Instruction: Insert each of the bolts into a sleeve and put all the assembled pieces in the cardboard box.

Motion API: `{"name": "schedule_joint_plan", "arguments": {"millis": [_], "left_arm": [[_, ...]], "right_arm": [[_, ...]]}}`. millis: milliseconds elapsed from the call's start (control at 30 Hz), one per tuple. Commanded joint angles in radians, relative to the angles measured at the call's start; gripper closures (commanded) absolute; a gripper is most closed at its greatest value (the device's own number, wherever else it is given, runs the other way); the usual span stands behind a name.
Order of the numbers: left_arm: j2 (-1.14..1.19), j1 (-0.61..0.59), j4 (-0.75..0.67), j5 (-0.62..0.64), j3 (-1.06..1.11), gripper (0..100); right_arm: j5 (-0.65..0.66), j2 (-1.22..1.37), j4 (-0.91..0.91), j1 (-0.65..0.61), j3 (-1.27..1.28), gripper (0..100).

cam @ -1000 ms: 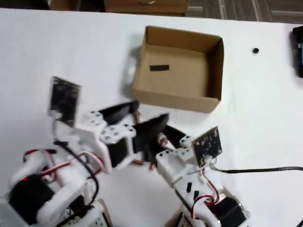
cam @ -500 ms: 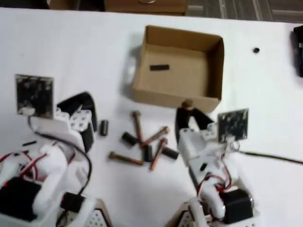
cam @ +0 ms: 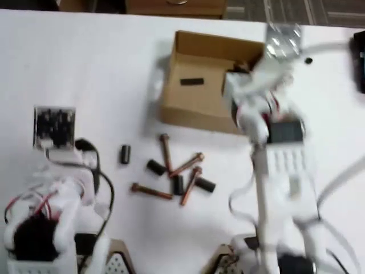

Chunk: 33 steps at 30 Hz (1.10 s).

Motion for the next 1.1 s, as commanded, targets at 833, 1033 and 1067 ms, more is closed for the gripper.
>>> {"name": "schedule_joint_plan", "arguments": {"millis": [833, 1033, 1067], "left_arm": [[-0.480, 0.011, 0.046, -0.034, 0.317, 98], [-0.480, 0.014, 0.046, -0.034, 0.315, 98], [-0.480, 0.014, 0.046, -0.034, 0.315, 98]], "right_arm": [[0.133, 1.362, 0.337, 0.202, -1.140, 97.4], [0.133, 1.395, 0.375, 0.205, -1.160, 83.1], [0.133, 1.394, 0.383, 0.206, -1.162, 80.7]]}}
